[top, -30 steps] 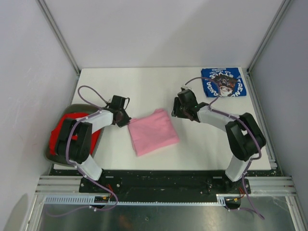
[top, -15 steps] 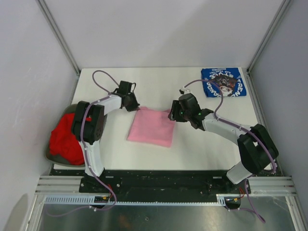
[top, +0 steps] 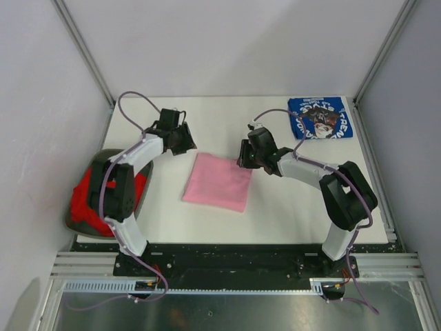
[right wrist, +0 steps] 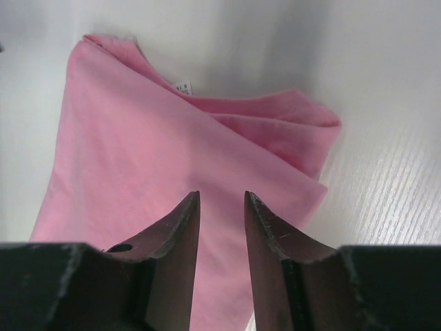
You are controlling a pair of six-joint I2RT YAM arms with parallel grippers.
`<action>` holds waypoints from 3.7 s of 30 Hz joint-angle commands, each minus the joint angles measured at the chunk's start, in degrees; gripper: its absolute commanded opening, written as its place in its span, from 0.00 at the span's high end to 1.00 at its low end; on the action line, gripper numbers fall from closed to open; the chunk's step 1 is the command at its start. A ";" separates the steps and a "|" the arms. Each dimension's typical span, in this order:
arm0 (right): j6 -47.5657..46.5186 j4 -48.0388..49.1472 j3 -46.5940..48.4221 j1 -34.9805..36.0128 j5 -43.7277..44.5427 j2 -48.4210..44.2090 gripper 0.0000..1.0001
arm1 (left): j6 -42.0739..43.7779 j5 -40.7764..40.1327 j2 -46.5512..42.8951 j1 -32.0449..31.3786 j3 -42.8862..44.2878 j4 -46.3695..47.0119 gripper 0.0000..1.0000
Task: Fold and stack the t-shirts
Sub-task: Smooth out wrinkles on the folded tshirt
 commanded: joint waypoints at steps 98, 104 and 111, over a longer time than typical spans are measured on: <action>2.19 -13.86 31.25 -27.44 22.27 24.27 0.66 | -2.32 10.85 -22.07 -19.62 -20.79 2.42 0.75; 1.97 -15.65 31.92 -27.56 22.63 25.83 0.67 | -2.28 10.83 -21.13 -19.61 -20.49 2.42 0.75; 3.03 -13.47 27.60 -27.75 21.59 24.41 0.67 | -2.28 10.90 -20.44 -19.62 -20.47 2.51 0.76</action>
